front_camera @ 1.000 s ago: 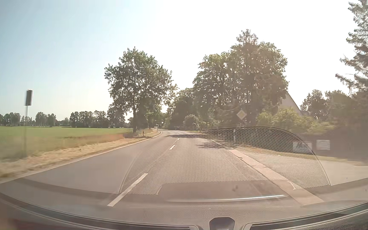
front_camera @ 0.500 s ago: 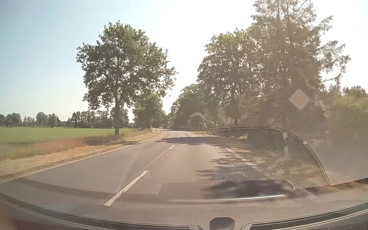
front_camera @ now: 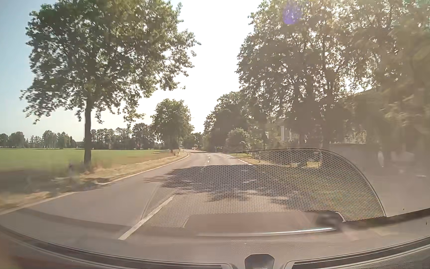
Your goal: Follow the waypoints while adhering to traffic rules and regulations
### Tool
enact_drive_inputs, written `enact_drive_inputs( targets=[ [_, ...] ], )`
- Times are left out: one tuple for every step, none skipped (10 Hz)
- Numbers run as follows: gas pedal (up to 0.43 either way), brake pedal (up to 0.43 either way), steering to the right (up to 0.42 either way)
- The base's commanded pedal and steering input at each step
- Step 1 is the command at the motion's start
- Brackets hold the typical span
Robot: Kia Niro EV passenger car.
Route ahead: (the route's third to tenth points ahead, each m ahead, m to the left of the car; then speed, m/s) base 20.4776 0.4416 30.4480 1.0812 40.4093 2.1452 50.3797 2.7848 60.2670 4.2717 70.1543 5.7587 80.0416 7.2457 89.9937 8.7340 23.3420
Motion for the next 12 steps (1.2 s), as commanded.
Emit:
enact_drive_inputs(
  targets=[
    [0.299,0.006,-0.012],
    [0.299,0.006,-0.013],
    [0.299,0.006,-0.013],
    [0.299,0.006,-0.013],
    [0.299,0.006,-0.013],
    [0.299,0.006,-0.013],
    [0.299,0.006,-0.013],
    [0.299,0.006,-0.013],
    [0.299,0.006,-0.013],
    [0.299,0.006,-0.013],
    [0.299,0.012,-0.013],
    [0.311,0.006,-0.012]
  ],
)
